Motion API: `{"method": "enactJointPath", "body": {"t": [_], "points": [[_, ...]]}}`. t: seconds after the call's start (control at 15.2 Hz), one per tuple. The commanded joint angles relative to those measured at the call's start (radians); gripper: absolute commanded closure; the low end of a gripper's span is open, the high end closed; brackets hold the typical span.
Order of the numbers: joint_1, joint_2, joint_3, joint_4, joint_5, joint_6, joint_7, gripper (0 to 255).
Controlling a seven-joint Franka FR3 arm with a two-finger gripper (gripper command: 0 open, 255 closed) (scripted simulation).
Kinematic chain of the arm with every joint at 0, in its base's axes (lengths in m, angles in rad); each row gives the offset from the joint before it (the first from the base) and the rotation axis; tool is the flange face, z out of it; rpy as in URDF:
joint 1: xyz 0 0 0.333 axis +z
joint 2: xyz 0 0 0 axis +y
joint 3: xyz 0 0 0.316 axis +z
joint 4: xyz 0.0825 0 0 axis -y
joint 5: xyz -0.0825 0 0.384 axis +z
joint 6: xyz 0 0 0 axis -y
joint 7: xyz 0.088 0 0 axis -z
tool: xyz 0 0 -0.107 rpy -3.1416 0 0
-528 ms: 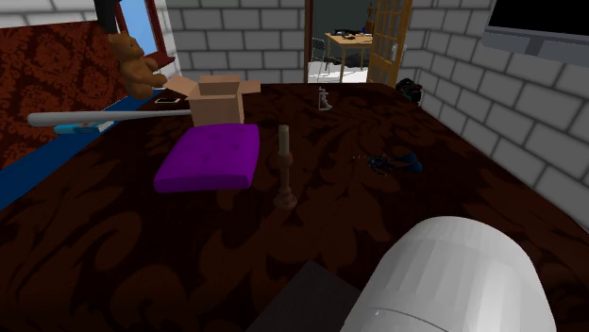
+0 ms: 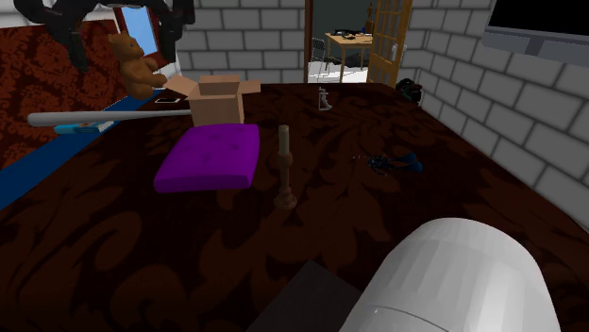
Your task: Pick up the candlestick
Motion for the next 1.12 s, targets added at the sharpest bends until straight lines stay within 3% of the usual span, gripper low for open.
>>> {"method": "enactJointPath", "body": {"t": [0.0,0.59,1.06], "points": [[-0.012,0.020,-0.040,-0.025,-0.019,0.051,-0.043,0],[-0.049,0.168,-0.219,-0.064,-0.073,0.261,-0.222,0],[-0.039,0.348,-0.375,-0.022,-0.052,0.417,-0.383,0]]}}
